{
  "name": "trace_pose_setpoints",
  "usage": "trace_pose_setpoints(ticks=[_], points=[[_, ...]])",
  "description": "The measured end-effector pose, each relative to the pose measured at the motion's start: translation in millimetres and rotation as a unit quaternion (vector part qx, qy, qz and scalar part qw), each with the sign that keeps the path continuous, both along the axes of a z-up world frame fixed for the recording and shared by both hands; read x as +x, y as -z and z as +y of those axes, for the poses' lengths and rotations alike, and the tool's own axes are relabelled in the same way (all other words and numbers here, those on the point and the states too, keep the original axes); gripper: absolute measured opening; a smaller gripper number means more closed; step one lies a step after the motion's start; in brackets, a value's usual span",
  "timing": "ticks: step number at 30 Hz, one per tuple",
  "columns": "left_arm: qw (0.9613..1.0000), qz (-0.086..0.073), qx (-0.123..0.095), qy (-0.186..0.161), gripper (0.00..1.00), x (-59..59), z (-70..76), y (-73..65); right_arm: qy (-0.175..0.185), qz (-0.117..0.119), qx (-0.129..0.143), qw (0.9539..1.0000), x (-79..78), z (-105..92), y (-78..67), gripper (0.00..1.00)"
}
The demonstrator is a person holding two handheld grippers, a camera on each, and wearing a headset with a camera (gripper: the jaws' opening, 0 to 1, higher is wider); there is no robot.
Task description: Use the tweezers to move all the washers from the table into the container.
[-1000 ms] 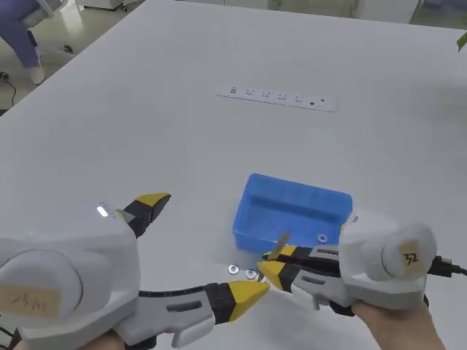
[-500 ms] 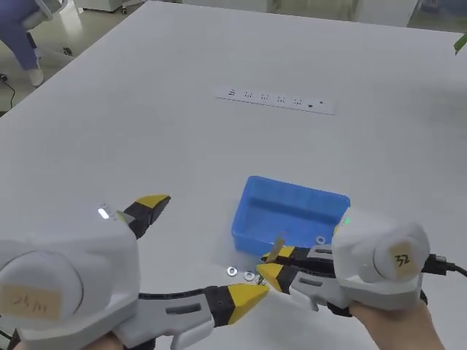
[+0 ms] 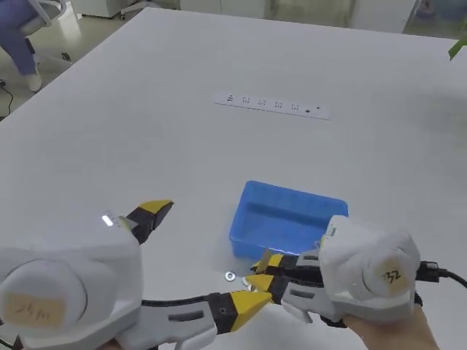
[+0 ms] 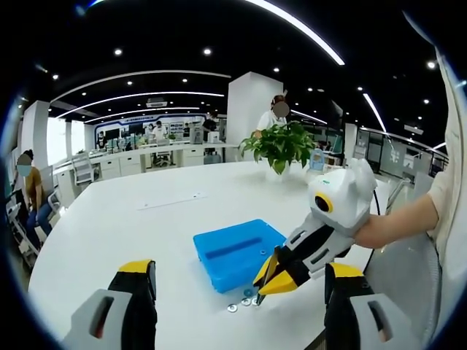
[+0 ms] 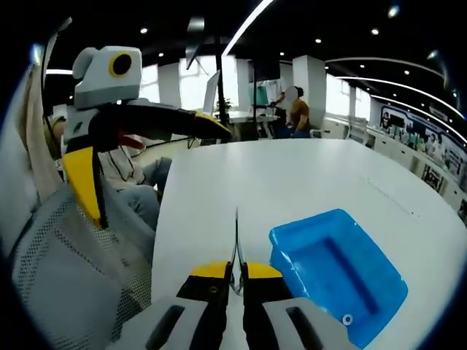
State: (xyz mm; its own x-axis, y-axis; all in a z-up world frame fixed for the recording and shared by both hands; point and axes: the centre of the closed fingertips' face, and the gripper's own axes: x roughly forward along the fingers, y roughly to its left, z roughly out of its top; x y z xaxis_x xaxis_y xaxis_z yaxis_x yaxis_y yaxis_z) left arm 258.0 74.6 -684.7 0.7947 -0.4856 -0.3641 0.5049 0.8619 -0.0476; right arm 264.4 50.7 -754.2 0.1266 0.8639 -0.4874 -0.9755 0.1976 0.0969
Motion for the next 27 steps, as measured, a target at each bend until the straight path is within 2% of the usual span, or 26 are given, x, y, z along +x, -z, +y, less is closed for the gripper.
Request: trace_pose_setpoints(ticks=[5,11,13,15,16,18,20,22,27], points=[[1.0,0.001,0.001,-0.001,0.98,-0.8,1.4,1.1,0.012,-0.001,0.037,0.9992,8.0,-2.7,-33.9,0.02],[1.0,-0.001,0.0,-0.002,0.98,-0.7,2.8,0.0,0.05,-0.026,0.05,0.9972,32.7,-16.1,-54.8,0.02],[1.0,-0.001,0.001,-0.002,0.98,-0.7,3.0,0.0,0.08,-0.019,0.062,0.9947,46.1,-23.3,-58.7,0.02],[1.0,-0.001,0.002,-0.002,0.97,-0.8,3.3,0.1,0.113,-0.014,0.066,0.9913,60.8,-31.8,-58.0,0.02],[1.0,0.0,0.002,-0.003,0.97,-0.9,3.7,0.3,0.14,0.0,0.067,0.9879,71.2,-38.7,-55.0,0.03],[1.0,-0.001,0.001,-0.004,0.97,-1.2,4.1,0.4,0.172,0.01,0.064,0.9829,84.7,-48.0,-49.7,0.03],[1.0,0.0,0.0,-0.004,0.97,-1.7,4.0,0.6,0.195,0.026,0.047,0.9793,97.7,-57.8,-35.7,0.03],[1.0,0.0,0.001,-0.005,0.97,-1.6,4.2,0.6,0.206,0.037,0.032,0.9773,103.6,-62.8,-24.5,0.03],[1.0,0.0,0.0,-0.007,0.97,-1.6,5.8,0.5,0.209,0.05,0.012,0.9765,110.3,-66.4,-3.9,0.03]])
